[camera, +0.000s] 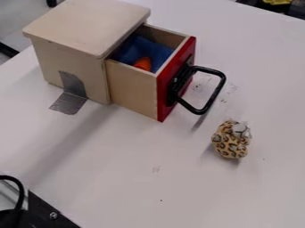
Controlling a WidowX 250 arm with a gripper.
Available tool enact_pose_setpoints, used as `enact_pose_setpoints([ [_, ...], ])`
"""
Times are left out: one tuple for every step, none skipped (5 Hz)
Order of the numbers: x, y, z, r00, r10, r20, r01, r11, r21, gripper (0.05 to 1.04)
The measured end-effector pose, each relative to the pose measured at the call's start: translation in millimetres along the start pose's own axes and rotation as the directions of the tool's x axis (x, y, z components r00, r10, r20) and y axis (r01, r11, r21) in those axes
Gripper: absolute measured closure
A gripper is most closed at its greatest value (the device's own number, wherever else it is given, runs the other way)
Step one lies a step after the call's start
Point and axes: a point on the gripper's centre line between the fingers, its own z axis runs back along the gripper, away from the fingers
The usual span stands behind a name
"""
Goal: Put the green object on top of the drawer
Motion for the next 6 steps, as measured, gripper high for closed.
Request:
enact_pose_setpoints([
  [-35, 24, 10, 0.999, 0.010, -0.047, -0.009, 1.000, 0.009, 0.343],
  [-62, 33, 7, 0.995, -0.013, -0.101, 0.016, 0.999, 0.029, 0.343],
  [-82, 41, -2, 0.988, -0.038, -0.147, 0.047, 0.997, 0.059, 0.343],
  [-95, 47, -14, 0.981, -0.059, -0.183, 0.075, 0.994, 0.083, 0.343],
  [-104, 54, -21, 0.976, -0.079, -0.203, 0.102, 0.989, 0.105, 0.343],
  [-109, 63, -26, 0.973, -0.079, -0.216, 0.108, 0.987, 0.123, 0.343],
])
